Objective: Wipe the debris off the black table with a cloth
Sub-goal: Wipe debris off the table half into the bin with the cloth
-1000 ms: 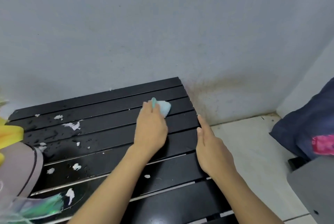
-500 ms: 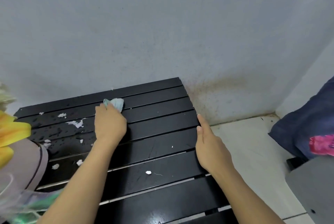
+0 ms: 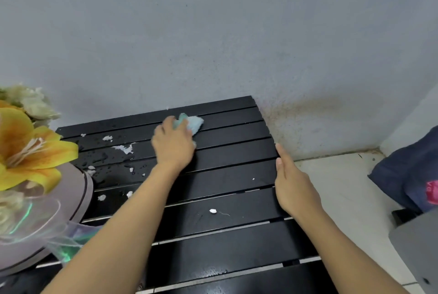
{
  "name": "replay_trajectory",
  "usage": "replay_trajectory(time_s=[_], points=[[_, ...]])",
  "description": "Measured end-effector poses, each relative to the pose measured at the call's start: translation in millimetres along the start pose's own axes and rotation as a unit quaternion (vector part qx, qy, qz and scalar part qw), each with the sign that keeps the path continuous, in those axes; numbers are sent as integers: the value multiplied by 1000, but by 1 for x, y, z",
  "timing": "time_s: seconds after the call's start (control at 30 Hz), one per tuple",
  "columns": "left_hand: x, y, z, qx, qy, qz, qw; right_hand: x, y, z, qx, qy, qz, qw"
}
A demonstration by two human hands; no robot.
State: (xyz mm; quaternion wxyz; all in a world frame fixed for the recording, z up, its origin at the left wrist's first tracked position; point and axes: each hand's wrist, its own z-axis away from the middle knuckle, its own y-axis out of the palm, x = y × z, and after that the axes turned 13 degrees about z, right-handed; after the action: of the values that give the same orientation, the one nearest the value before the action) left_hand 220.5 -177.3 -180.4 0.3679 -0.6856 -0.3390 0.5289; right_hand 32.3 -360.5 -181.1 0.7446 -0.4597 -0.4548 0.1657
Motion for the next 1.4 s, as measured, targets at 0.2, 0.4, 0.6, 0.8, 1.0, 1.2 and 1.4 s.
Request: replay_trajectory(time_s=[0.2, 0.4, 0.6, 0.8, 1.0, 1.2, 1.4], points=[[-21, -6, 0, 8, -99, 46, 994, 1, 3, -3, -11, 1, 24, 1000], [-30, -1, 2, 42, 0, 123, 991, 0, 3, -3, -11, 4, 41, 999], [18, -40, -23, 21, -107, 128, 986, 1, 4, -3, -16, 5, 49, 999], [-15, -5, -15, -29, 41, 73, 996, 1, 6, -4, -19, 0, 58, 998], [28, -24, -20, -33, 96, -23, 995, -1, 5, -4, -13, 1, 51, 999], [22, -25, -23, -16, -37, 0, 999, 1, 6, -5, -15, -3, 45, 999], [-55, 29, -12, 47, 151, 55, 986, 0, 5, -5, -9, -1, 42, 999]])
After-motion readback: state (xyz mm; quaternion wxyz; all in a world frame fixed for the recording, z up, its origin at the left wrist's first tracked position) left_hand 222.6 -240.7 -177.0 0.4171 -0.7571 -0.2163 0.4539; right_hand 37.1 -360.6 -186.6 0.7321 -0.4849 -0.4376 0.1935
